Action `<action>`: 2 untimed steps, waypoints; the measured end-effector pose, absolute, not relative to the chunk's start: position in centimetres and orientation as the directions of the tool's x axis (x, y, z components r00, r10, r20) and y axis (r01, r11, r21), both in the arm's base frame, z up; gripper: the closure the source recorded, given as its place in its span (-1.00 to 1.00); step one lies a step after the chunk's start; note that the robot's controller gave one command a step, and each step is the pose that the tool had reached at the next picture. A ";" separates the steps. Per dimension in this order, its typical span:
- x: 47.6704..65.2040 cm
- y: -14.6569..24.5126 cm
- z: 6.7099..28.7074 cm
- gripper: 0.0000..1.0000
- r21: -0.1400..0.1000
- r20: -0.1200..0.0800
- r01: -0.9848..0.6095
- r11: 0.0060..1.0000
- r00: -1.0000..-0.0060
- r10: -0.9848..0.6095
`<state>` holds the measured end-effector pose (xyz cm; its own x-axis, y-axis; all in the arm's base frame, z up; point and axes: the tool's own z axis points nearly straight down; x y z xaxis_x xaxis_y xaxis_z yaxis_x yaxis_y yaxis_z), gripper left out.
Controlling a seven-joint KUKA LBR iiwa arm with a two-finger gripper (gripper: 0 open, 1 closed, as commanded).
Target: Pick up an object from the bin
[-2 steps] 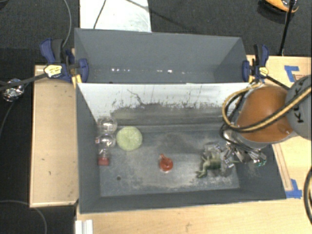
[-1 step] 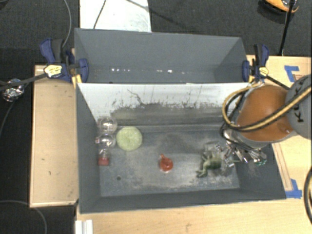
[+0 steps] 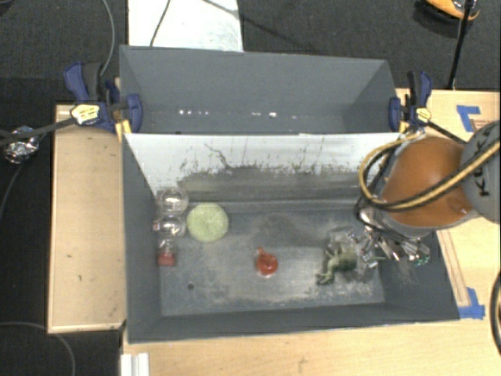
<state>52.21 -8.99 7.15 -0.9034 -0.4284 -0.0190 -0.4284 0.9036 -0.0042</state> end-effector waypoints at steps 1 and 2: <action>51.9 -9.3 7.1 1.00 -0.005 -0.020 -0.424 0.906 -0.906 -0.424; 52.0 -9.2 7.1 1.00 -0.005 -0.020 -0.426 0.905 -0.904 -0.426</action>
Offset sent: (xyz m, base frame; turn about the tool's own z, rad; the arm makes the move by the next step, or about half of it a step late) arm -0.0014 -0.0016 -0.0015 -0.0047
